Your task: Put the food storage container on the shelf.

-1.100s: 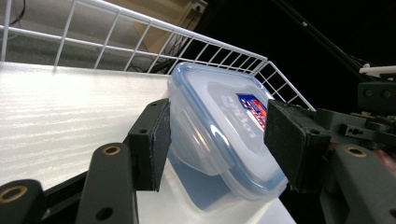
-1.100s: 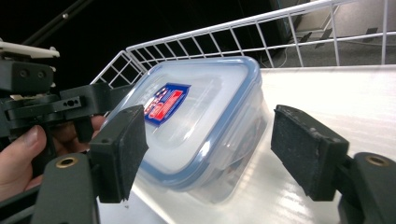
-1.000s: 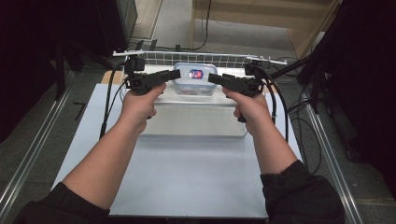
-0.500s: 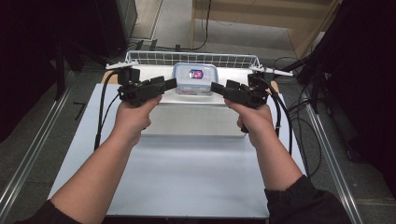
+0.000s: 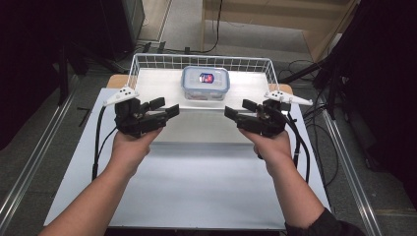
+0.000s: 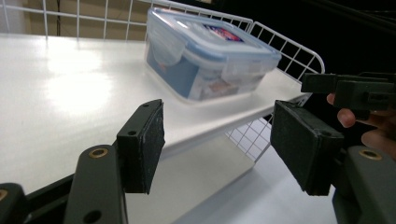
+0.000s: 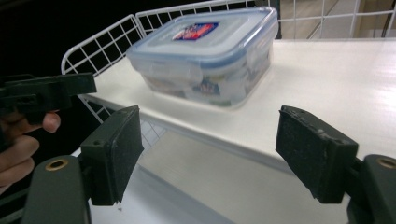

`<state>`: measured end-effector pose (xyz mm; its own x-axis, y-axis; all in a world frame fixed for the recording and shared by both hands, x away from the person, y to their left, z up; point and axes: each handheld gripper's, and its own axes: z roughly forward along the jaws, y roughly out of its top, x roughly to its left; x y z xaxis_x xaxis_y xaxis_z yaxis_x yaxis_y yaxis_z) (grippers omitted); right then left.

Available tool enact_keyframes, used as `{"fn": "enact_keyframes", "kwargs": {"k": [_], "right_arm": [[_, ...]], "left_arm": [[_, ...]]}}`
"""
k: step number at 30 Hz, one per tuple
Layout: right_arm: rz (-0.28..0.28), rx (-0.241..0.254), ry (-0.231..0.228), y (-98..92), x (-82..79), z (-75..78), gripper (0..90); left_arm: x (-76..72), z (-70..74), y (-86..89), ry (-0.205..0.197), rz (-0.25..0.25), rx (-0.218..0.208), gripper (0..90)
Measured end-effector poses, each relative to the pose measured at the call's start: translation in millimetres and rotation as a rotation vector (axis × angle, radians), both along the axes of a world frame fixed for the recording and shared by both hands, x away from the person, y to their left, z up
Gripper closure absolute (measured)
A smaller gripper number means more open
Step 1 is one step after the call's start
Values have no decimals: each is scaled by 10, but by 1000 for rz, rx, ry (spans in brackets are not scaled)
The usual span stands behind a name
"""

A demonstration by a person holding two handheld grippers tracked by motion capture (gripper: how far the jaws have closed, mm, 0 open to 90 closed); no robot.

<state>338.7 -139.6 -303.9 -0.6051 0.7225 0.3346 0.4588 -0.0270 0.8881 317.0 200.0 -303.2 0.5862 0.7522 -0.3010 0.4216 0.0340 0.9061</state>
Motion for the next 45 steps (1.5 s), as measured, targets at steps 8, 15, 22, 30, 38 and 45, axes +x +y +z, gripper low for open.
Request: {"fn": "enact_keyframes", "kwargs": {"k": [8,15,22,30,38,45], "right_arm": [[-39,-56,-40,12,-214,-285,230],[-56,-119,-73,19,-409,-594,222],[-54,-177,-76,-8,-676,-996,178],[-77,-213,-83,-152,-1063,-1462,146],[-88,-216,-90,-206,-1154,-1540,145],[-81,-222,-78,-191,-1131,-1584,145]], "left_arm": [[-228,-304,53,-7,27,52,343],[-442,-636,122,-23,28,88,318],[-730,-1044,191,4,27,162,285],[-1118,-1504,306,37,46,282,199],[-1114,-1520,368,46,66,262,177],[-1117,-1459,430,35,77,249,177]]}}
